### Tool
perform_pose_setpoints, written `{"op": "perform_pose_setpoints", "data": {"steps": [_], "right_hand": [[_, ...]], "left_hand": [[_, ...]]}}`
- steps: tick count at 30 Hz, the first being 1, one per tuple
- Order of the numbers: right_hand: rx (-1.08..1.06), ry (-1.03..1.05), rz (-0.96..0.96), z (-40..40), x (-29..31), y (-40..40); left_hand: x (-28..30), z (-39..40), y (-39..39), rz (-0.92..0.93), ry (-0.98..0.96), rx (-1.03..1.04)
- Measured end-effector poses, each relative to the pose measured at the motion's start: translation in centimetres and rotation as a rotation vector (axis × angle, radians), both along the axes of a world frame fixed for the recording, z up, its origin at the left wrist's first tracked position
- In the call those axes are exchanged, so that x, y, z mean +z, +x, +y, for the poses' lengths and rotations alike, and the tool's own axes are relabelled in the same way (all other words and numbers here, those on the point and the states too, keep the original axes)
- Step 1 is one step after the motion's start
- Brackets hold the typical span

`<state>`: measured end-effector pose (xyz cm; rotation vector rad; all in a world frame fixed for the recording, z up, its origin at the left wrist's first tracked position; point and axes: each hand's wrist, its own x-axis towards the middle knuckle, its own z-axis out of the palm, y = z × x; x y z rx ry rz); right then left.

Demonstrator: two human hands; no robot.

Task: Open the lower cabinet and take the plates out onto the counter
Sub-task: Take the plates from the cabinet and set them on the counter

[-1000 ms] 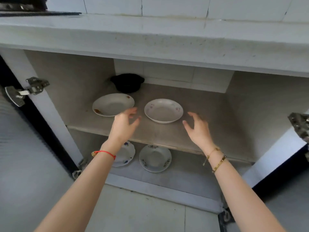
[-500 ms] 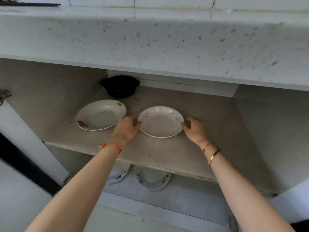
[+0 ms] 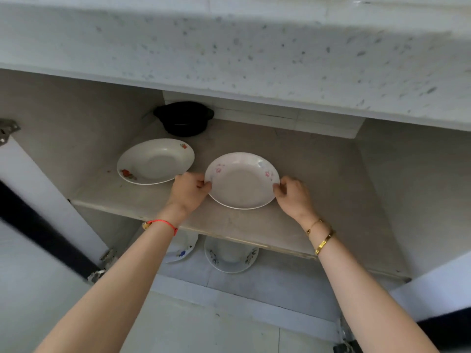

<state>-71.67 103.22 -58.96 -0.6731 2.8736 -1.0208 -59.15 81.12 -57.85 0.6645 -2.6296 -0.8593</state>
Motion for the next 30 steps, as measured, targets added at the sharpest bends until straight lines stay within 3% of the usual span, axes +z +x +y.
{"op": "perform_pose_setpoints", "data": {"steps": [4, 14, 22, 30], "right_hand": [[0.026, -0.016, -0.021, 0.3, 1.6, 4.3], [0.071, -0.022, -0.22, 4.2, 11.0, 21.8], [0.115, -0.016, -0.296, 9.0, 24.6, 32.1], [0.16, -0.04, -0.262, 11.5, 38.1, 37.5]], "left_hand": [[2.3, 0.6, 5.0, 0.055, 0.078, 0.062], [11.5, 5.6, 22.6, -0.074, 0.187, 0.198], [24.4, 10.9, 33.9, -0.131, 0.25, 0.268], [37.9, 13.8, 40.2, -0.066, 0.317, 0.328]]}}
